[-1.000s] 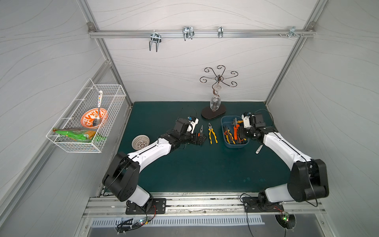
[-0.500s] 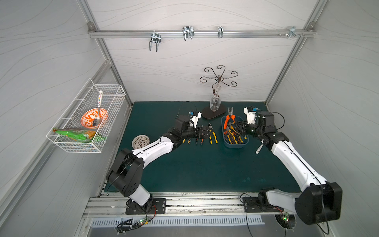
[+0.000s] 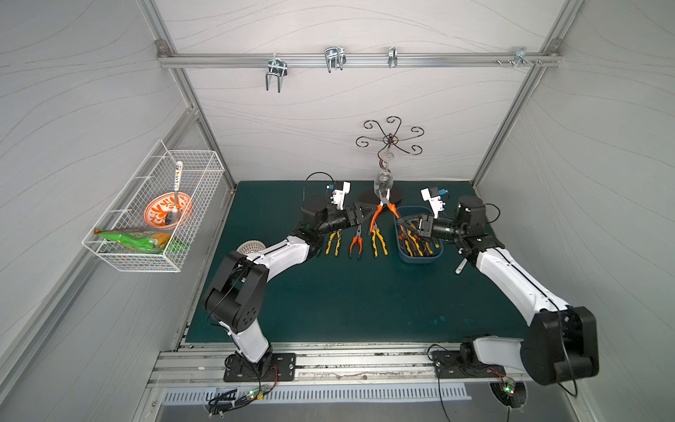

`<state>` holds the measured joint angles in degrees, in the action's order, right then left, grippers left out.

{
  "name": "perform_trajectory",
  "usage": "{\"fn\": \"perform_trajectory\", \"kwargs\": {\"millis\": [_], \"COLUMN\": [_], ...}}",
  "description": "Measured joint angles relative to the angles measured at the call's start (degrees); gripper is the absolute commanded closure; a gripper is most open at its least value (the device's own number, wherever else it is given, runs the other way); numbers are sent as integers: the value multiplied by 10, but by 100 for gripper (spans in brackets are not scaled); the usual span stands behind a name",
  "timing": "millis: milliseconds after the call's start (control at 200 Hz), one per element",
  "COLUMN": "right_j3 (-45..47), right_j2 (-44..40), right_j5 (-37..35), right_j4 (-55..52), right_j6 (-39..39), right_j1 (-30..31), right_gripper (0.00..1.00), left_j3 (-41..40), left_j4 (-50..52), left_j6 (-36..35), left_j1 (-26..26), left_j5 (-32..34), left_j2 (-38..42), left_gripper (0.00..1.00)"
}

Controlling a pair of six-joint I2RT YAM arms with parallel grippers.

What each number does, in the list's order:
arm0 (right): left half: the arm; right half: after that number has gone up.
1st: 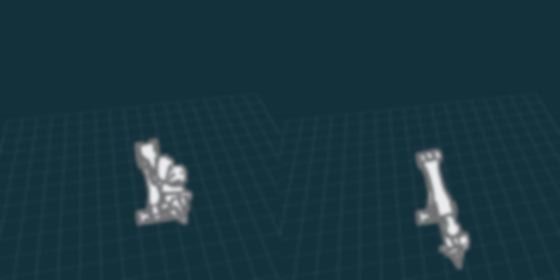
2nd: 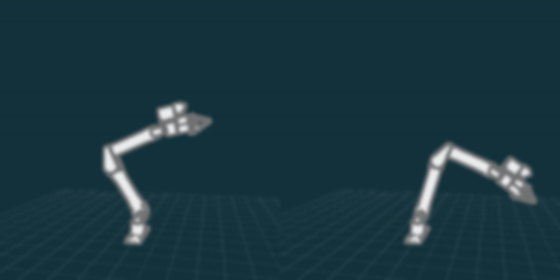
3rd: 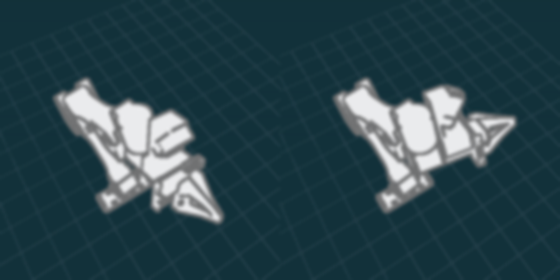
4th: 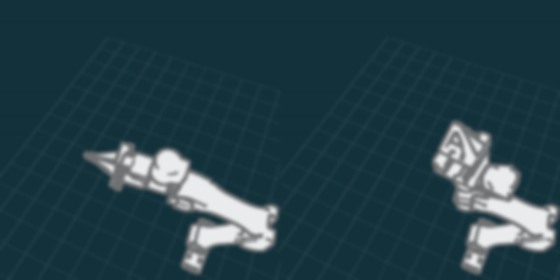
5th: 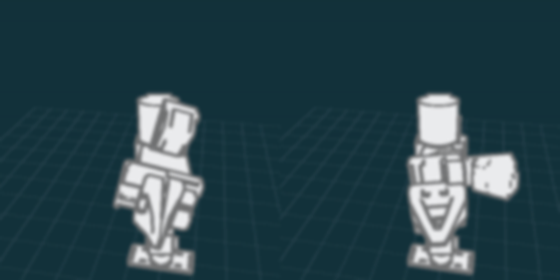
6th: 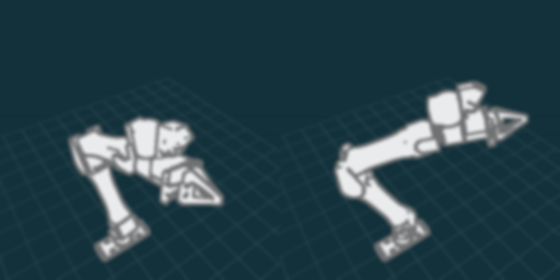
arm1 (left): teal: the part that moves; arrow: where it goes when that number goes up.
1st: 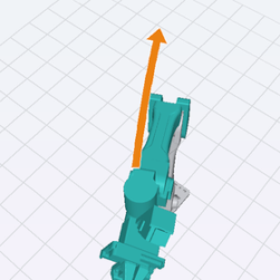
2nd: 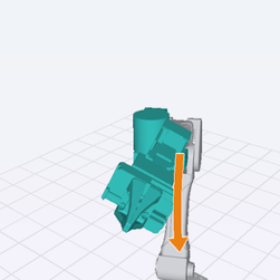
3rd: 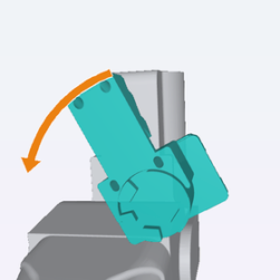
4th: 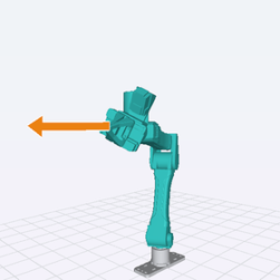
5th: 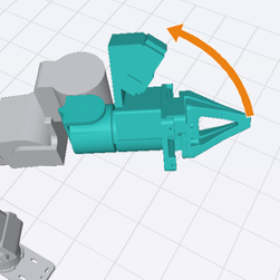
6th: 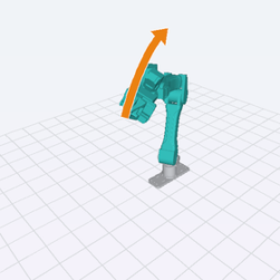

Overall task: Take the pliers out of the storage box
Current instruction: Pick up the pliers from the storage box.

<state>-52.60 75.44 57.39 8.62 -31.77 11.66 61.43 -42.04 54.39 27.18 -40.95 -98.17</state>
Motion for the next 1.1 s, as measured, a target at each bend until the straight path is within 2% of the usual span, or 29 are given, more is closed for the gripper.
{"fn": "perform_trajectory", "kwargs": {"millis": [190,420,550,760,865,930,1100], "right_j3": [0,-1,-1,-5,-7,-8,-13], "right_j2": [10,14,20,22,23,24,24], "right_j5": [38,53,58,68,67,67,57], "right_j4": [26,44,45,45,42,37,7], "right_j6": [-23,-33,-41,-47,-43,-38,-7], "right_j1": [8,20,25,25,25,26,30], "right_gripper": [100,100,100,100,100,93,56], "left_j3": [37,53,54,55,55,55,55], "left_j4": [-52,-93,-98,-115,-119,-120,-118], "left_j6": [53,101,113,118,122,128,139], "left_j1": [1,4,7,7,7,7,5], "left_j5": [-31,-54,-61,-67,-66,-67,-73], "left_j2": [-16,-47,-53,-53,-53,-53,-58], "left_gripper": [54,64,75,100,100,100,100]}}
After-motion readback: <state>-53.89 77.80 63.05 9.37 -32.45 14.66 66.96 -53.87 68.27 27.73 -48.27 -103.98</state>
